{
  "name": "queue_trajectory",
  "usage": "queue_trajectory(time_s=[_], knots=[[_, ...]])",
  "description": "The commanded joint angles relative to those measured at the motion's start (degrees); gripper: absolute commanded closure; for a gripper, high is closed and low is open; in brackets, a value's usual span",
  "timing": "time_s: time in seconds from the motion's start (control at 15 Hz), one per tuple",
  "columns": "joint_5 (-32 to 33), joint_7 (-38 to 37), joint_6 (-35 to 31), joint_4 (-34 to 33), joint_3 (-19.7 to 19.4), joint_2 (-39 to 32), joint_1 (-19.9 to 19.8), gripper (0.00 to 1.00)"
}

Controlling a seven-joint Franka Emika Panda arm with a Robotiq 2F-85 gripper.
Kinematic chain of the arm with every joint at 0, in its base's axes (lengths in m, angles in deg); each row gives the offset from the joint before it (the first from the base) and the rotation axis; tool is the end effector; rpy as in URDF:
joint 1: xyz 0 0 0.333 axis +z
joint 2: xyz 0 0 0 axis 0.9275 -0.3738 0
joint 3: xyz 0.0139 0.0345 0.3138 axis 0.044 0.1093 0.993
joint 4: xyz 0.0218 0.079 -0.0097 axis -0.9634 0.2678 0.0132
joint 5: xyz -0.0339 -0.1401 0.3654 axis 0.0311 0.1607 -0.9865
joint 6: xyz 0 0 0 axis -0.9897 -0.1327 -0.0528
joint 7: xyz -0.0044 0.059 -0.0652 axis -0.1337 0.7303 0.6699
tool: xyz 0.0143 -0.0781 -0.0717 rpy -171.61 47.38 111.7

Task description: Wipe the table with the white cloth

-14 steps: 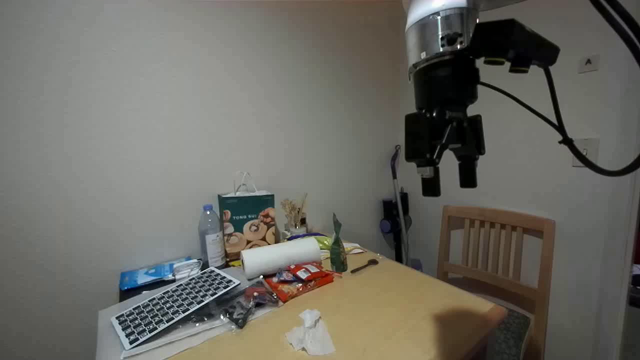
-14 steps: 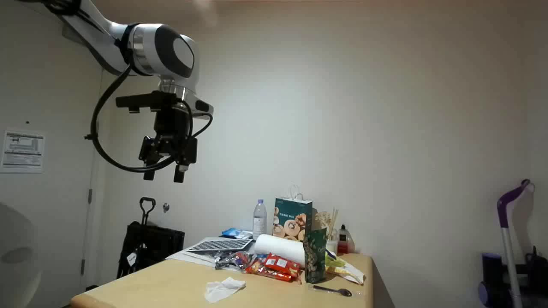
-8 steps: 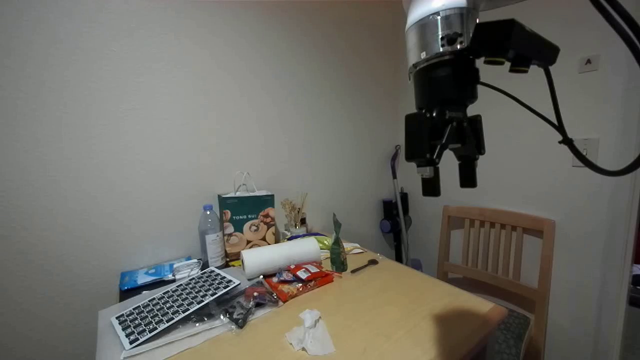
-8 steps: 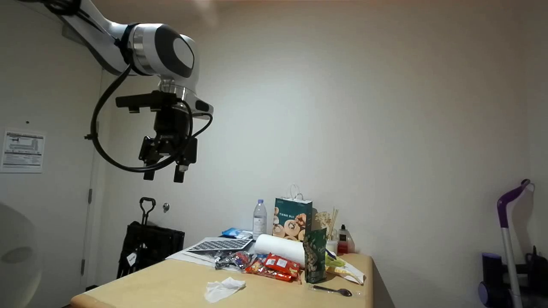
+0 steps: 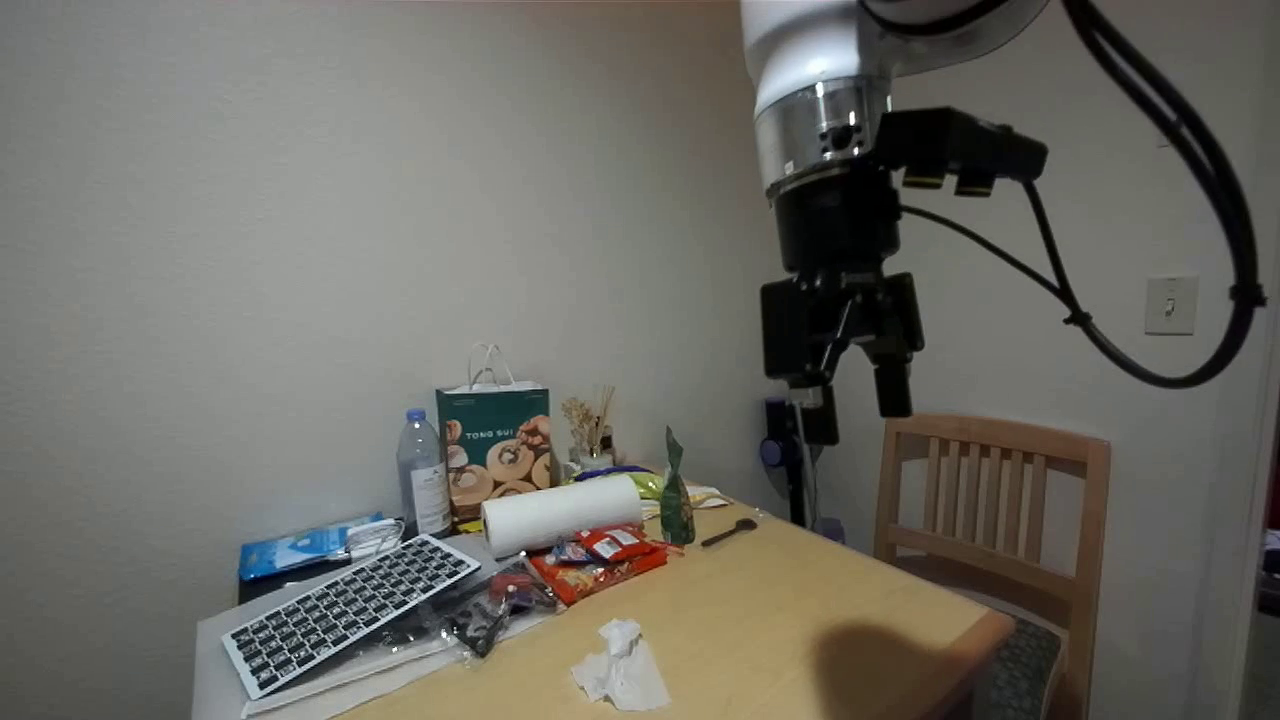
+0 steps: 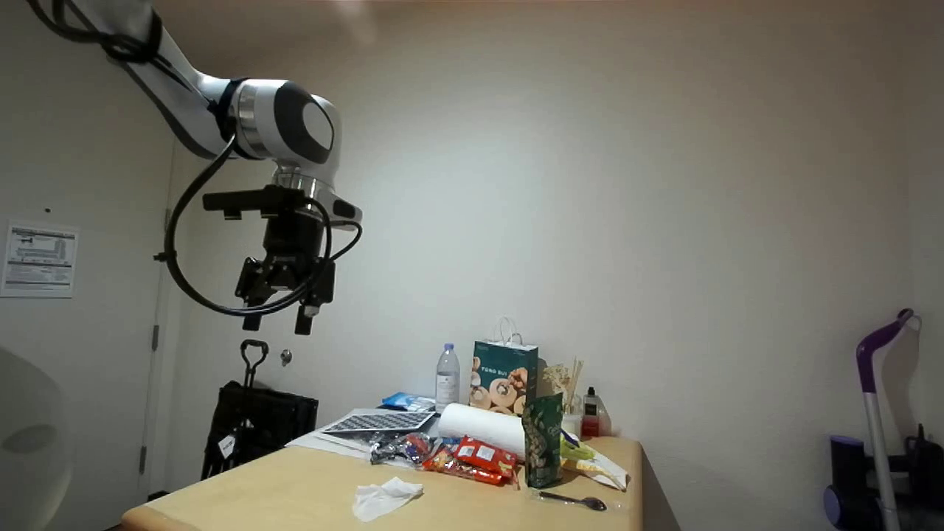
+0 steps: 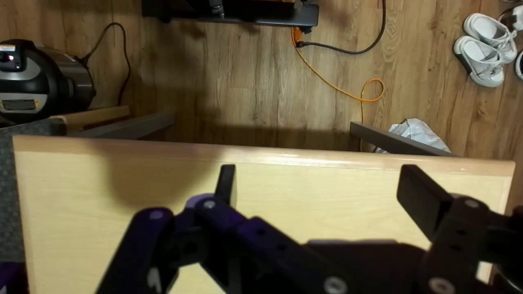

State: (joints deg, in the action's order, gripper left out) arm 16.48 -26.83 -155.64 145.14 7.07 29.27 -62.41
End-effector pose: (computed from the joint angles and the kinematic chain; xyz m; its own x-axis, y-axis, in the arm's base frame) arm 0.3925 0.1567 0.5034 0.9894 0.0186 -0.1442 0.0204 -0.9997 0.0110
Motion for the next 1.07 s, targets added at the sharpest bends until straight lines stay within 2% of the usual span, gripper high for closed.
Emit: queue_trajectory(time_s=[0.0, 0.27, 0.33, 0.67, 0.87, 1.0], knots=[[1.9, -4.3, -1.2, -5.3, 2.0, -9.3, 0.9, 0.0], [3.0, -7.0, 0.5, -9.8, 2.0, -15.3, 2.0, 0.0], [1.7, -4.8, -1.2, -7.0, 1.2, -12.9, 2.5, 0.0], [2.1, -5.4, -0.7, -9.3, 1.0, -15.5, 2.7, 0.0], [2.6, -2.0, -7.1, -7.0, 0.2, -17.2, 2.8, 0.0], [2.8, 0.8, -7.5, -6.9, -0.8, -20.0, 2.5, 0.0]])
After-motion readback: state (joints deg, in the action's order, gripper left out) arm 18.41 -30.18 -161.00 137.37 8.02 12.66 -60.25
